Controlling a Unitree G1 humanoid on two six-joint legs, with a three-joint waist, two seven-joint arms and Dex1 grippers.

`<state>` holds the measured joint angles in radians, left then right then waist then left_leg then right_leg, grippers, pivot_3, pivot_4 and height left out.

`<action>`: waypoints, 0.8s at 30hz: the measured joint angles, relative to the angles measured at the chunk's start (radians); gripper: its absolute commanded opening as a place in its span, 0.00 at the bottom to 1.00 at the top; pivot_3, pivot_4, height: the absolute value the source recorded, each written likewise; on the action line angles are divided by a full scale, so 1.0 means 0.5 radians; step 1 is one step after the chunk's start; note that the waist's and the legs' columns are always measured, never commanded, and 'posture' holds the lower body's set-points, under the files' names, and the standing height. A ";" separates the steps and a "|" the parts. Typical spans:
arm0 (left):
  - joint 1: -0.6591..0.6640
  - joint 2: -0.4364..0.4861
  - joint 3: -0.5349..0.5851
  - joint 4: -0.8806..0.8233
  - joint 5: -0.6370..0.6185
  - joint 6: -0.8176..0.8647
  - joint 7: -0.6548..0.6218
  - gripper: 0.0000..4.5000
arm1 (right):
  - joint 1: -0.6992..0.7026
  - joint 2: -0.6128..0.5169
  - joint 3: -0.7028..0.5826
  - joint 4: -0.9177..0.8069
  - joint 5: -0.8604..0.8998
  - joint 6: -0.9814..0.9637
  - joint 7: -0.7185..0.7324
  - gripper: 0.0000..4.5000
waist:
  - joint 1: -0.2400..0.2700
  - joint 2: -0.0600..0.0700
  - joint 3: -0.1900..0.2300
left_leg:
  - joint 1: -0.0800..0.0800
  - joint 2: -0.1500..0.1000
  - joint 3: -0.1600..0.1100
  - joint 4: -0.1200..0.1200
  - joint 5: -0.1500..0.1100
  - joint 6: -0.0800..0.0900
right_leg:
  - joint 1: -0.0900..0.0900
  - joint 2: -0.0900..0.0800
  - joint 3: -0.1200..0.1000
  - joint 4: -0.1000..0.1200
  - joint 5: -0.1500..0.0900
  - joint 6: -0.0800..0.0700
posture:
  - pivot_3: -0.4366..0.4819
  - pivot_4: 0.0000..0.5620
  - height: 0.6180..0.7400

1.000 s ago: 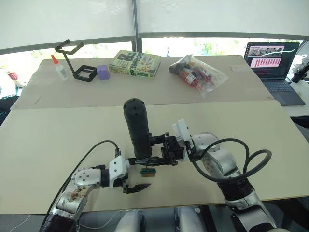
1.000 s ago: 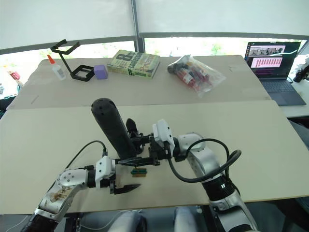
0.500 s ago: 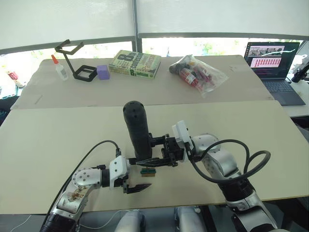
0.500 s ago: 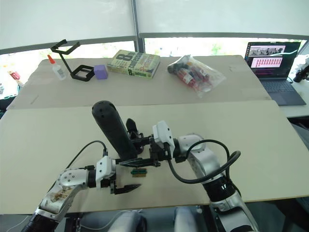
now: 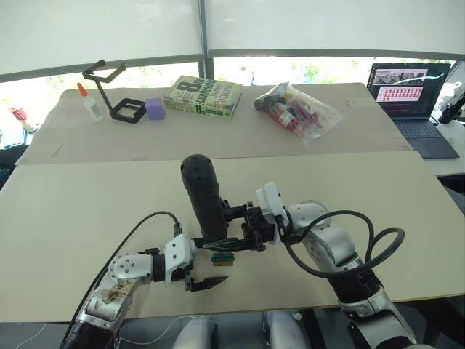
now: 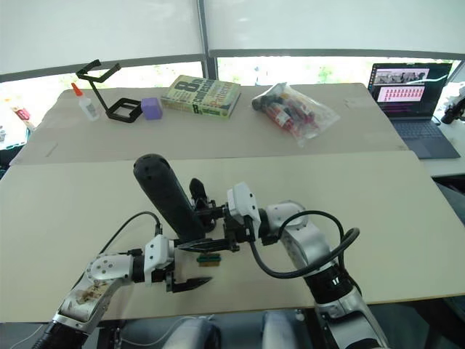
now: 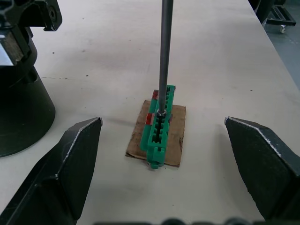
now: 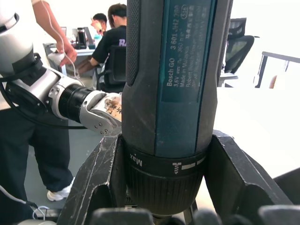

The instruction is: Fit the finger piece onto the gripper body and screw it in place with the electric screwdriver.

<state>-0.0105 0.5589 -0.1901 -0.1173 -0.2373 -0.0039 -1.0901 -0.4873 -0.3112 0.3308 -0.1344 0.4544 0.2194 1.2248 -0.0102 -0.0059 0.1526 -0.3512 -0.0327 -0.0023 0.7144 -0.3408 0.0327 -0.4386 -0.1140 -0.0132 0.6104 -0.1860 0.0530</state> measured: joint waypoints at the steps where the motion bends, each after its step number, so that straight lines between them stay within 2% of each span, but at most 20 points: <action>1: 0.000 0.000 -0.001 0.000 0.000 0.000 0.000 0.99 | -0.001 -0.004 0.006 -0.008 0.000 0.009 0.000 0.43 | 0.000 0.000 -0.001 | 0.000 0.000 0.000 0.000 0.000 0.000 | 0.000 0.000 0.000 0.000 0.000 0.000 | 0.48 0.27 1.00; 17: -0.009 -0.010 -0.006 0.028 0.007 -0.038 0.006 0.99 | 0.000 -0.016 0.002 -0.033 0.034 0.051 0.002 0.43 | 0.005 0.002 -0.002 | 0.004 0.000 0.000 0.000 0.000 0.000 | 0.004 0.000 0.000 -0.001 0.000 0.000 | 0.48 0.27 1.00; 24: -0.011 -0.054 0.013 0.050 -0.009 -0.094 -0.005 0.99 | -0.004 0.001 -0.084 -0.040 0.143 0.052 0.037 0.43 | 0.004 0.002 -0.002 | 0.003 0.000 0.000 -0.001 0.000 0.000 | 0.002 0.000 0.000 0.000 0.000 0.000 | 0.48 0.27 1.00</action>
<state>-0.0159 0.5317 -0.1838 -0.0925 -0.2416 -0.0511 -1.0925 -0.4895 -0.3105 0.2890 -0.1544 0.5261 0.2452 1.2435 -0.0082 -0.0049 0.1515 -0.3498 -0.0325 -0.0024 0.7141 -0.3409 0.0329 -0.4377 -0.1140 -0.0131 0.6102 -0.1860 0.0530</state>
